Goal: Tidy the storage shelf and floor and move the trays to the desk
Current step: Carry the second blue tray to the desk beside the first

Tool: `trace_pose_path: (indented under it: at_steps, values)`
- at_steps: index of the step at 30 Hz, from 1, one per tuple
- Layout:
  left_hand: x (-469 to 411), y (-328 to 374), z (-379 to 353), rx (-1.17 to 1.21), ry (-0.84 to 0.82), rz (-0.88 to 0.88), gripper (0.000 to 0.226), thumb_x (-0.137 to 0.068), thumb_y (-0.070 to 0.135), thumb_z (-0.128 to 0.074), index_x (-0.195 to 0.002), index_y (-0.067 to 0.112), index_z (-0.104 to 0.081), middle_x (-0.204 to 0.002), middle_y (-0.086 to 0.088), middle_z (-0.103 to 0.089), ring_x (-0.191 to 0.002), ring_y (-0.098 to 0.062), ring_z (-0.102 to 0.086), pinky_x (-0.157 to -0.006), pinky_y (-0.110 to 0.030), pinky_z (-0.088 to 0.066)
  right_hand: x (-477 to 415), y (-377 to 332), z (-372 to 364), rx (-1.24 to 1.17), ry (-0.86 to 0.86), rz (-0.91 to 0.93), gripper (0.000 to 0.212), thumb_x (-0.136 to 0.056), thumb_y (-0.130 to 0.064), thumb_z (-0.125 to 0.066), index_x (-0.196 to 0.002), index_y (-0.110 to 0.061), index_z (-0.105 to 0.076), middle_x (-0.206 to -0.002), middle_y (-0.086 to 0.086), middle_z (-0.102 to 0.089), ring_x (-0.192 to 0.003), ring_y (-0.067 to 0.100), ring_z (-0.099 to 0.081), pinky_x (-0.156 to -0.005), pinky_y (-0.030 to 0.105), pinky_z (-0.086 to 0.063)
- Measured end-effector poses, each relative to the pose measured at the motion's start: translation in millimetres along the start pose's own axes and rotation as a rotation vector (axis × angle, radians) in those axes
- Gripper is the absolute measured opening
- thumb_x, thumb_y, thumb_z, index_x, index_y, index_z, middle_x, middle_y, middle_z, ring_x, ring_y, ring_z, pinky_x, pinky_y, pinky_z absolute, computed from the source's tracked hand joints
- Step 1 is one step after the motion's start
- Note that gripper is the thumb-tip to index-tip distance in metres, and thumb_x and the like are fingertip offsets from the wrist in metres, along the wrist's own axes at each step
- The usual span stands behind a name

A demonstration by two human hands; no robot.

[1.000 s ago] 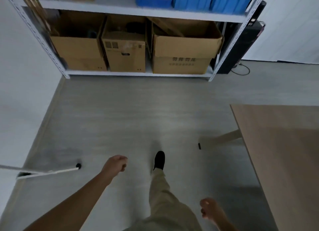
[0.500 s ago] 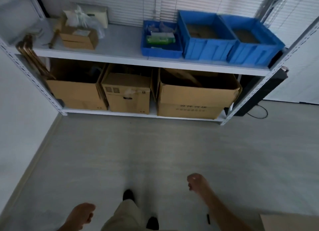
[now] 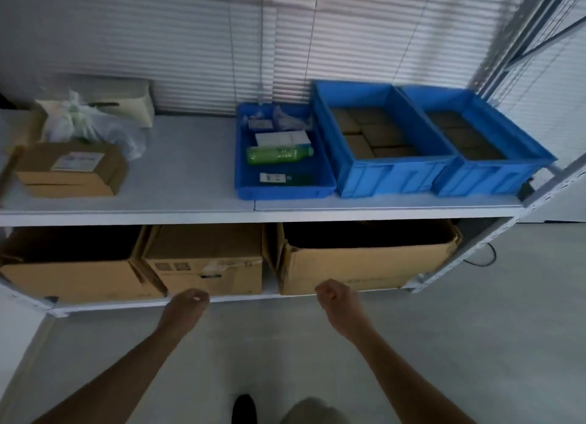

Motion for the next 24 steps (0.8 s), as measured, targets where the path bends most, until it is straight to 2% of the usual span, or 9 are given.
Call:
trace_pose_path:
  at_steps: [4, 6, 8, 10, 12, 14, 17, 19, 24]
  values:
    - [-89.1, 167.4, 39.0, 0.02, 0.177, -0.227, 0.026, -0.094, 0.034, -0.051, -0.113, 0.02, -0.062, -0.107, -0.005, -0.065, -0.093, -0.024, -0.061, -0.077, -0.034, -0.046, -84.5, -46.9, 20.9, 0.018, -0.017, -0.054, 0.015, -0.093, -0.026, -0.058, -0.095, -0.029, -0.072, -0.088, -0.004, -0.068, -0.086, 0.018, -0.066, -0.072, 0.026, -0.047]
    - [-132.8, 217.4, 47.4, 0.087, 0.204, -0.21, 0.044, -0.094, 0.038, -0.051, -0.132, 0.017, -0.052, -0.128, -0.008, -0.06, -0.11, -0.029, -0.06, -0.089, -0.036, -0.046, -130.9, -59.5, 21.1, -0.069, -0.058, -0.102, 0.018, -0.092, -0.024, -0.057, -0.081, -0.035, -0.065, -0.09, -0.001, -0.07, -0.088, 0.022, -0.067, -0.082, 0.032, -0.054]
    - [-170.7, 240.4, 42.9, 0.083, 0.167, -0.1, 0.06, -0.093, 0.042, -0.054, -0.142, 0.011, -0.042, -0.141, -0.013, -0.052, -0.119, -0.033, -0.055, -0.097, -0.038, -0.045, -169.8, -67.5, 20.9, -0.196, -0.067, -0.179, 0.014, -0.091, -0.023, -0.057, -0.083, -0.032, -0.064, -0.1, 0.005, -0.073, -0.095, 0.025, -0.069, -0.091, 0.038, -0.057]
    - [-194.6, 251.8, 36.8, -0.028, 0.125, -0.047, 0.047, -0.092, 0.032, -0.057, -0.131, 0.004, -0.052, -0.133, -0.018, -0.057, -0.106, -0.033, -0.06, -0.084, -0.035, -0.047, -200.4, -76.0, 20.2, -0.319, -0.063, -0.247, 0.009, -0.092, -0.027, -0.057, -0.097, -0.022, -0.064, -0.107, 0.01, -0.073, -0.093, 0.027, -0.069, -0.091, 0.041, -0.058]
    - [-203.8, 257.3, 36.1, -0.117, 0.111, -0.065, 0.024, -0.088, 0.014, -0.052, -0.106, 0.0, -0.062, -0.105, -0.017, -0.067, -0.079, -0.027, -0.06, -0.063, -0.03, -0.045, -220.7, -80.8, 12.3, -0.443, -0.098, -0.359, 0.021, -0.095, -0.032, -0.055, -0.106, -0.014, -0.058, -0.099, 0.01, -0.068, -0.084, 0.025, -0.064, -0.083, 0.042, -0.054]
    - [-213.4, 252.9, 36.1, -0.111, 0.076, -0.083, 0.025, -0.086, 0.011, -0.053, -0.108, 0.003, -0.06, -0.093, -0.011, -0.064, -0.077, -0.025, -0.06, -0.062, -0.029, -0.048, -231.8, -88.8, 1.9, -0.566, -0.129, -0.481, 0.04, -0.095, -0.04, -0.056, -0.12, -0.01, -0.05, -0.098, 0.01, -0.061, -0.082, 0.023, -0.063, -0.079, 0.04, -0.052]
    - [-211.5, 248.9, 28.0, -0.045, -0.076, -0.092, 0.04, -0.081, 0.014, -0.063, -0.119, 0.011, -0.05, -0.104, -0.009, -0.061, -0.087, -0.026, -0.062, -0.075, -0.036, -0.056, -242.6, -91.8, -17.8, -0.746, -0.059, -0.636, 0.074, -0.087, -0.048, -0.068, -0.14, -0.013, -0.029, -0.114, 0.012, -0.058, -0.083, 0.023, -0.065, -0.086, 0.047, -0.056]
    - [-199.0, 245.5, 17.7, -0.077, -0.191, -0.09, 0.039, -0.081, 0.013, -0.067, -0.115, 0.011, -0.048, -0.098, -0.008, -0.058, -0.078, -0.02, -0.059, -0.06, -0.029, -0.05, -242.2, -92.7, -30.6, -0.835, 0.028, -0.7, 0.089, -0.082, -0.047, -0.074, -0.145, -0.013, -0.021, -0.122, 0.015, -0.058, -0.089, 0.026, -0.067, -0.092, 0.05, -0.056]
    - [-168.0, 230.7, 2.9, -0.196, -0.495, -0.09, 0.018, -0.084, 0.02, -0.068, -0.101, 0.014, -0.062, -0.087, -0.003, -0.069, -0.071, -0.014, -0.064, -0.055, -0.022, -0.048, -218.7, -77.4, -45.0, -0.89, 0.313, -0.723, 0.056, -0.085, -0.022, -0.063, -0.127, -0.019, -0.026, -0.117, 0.018, -0.052, -0.098, 0.038, -0.062, -0.077, 0.047, -0.059]
Point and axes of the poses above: each hand's wrist, its own x-axis away from the middle knuckle, its own z-axis out of the back of the hand, y = z × x, the point moved 9 cm from there along -x, towards the middle knuckle
